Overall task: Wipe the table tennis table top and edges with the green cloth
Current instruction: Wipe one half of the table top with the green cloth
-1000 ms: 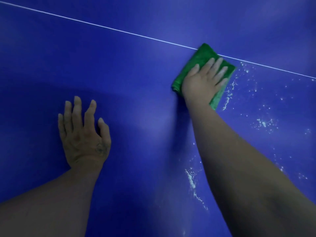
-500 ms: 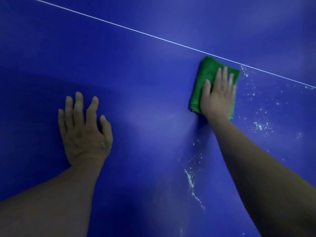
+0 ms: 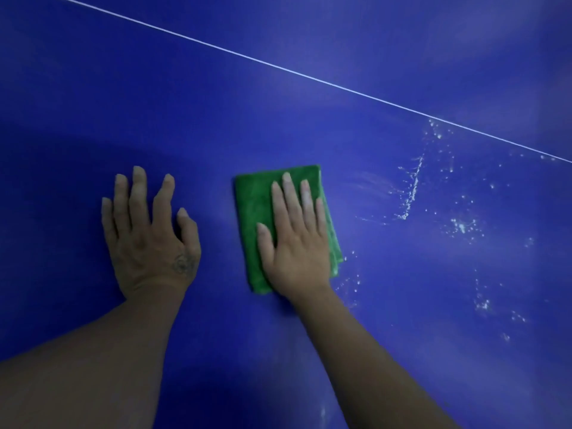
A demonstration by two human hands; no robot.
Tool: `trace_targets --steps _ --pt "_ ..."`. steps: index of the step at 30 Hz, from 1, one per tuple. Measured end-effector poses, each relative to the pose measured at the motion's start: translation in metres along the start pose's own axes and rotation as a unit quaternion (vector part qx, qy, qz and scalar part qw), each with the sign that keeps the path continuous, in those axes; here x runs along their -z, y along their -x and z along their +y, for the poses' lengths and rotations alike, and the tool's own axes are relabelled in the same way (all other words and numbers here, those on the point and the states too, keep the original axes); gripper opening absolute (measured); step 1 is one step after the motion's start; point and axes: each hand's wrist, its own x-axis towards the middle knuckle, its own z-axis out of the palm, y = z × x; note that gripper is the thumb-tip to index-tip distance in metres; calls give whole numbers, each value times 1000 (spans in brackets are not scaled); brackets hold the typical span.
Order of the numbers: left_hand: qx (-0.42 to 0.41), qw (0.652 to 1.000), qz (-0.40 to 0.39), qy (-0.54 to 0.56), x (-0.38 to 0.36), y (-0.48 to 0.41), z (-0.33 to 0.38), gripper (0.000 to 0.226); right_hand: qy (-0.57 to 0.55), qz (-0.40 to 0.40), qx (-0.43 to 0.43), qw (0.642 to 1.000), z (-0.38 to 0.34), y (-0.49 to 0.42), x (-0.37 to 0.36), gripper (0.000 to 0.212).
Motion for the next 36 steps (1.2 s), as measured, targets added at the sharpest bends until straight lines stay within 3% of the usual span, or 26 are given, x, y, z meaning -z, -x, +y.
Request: trace_targets --steps 4,10,14,17,20,25,29,36 --pt "3 1000 -9 4 1 -1 1 59 8 4 -2 1000 64 -15 15 67" --pt "-8 1000 1 -4 0 0 -2 56 33 18 -200 979 126 -136 22 69" --pt "-6 1000 8 -4 -2 0 -2 55 14 7 -266 964 132 -173 21 72" --pt "-8 1000 7 -2 -2 0 -2 55 31 33 -281 959 96 -125 15 70" --pt "-8 1000 7 -2 -1 0 -3 55 34 47 -244 968 47 -39 7 68" --pt "-7 1000 5 -3 -1 0 -2 55 21 2 -164 986 19 71 3 69" --pt "-8 1000 1 -1 -1 0 -4 55 26 18 -167 985 58 22 11 68" --pt "-14 1000 13 -7 -3 1 -4 57 5 34 -364 931 97 -120 12 71"
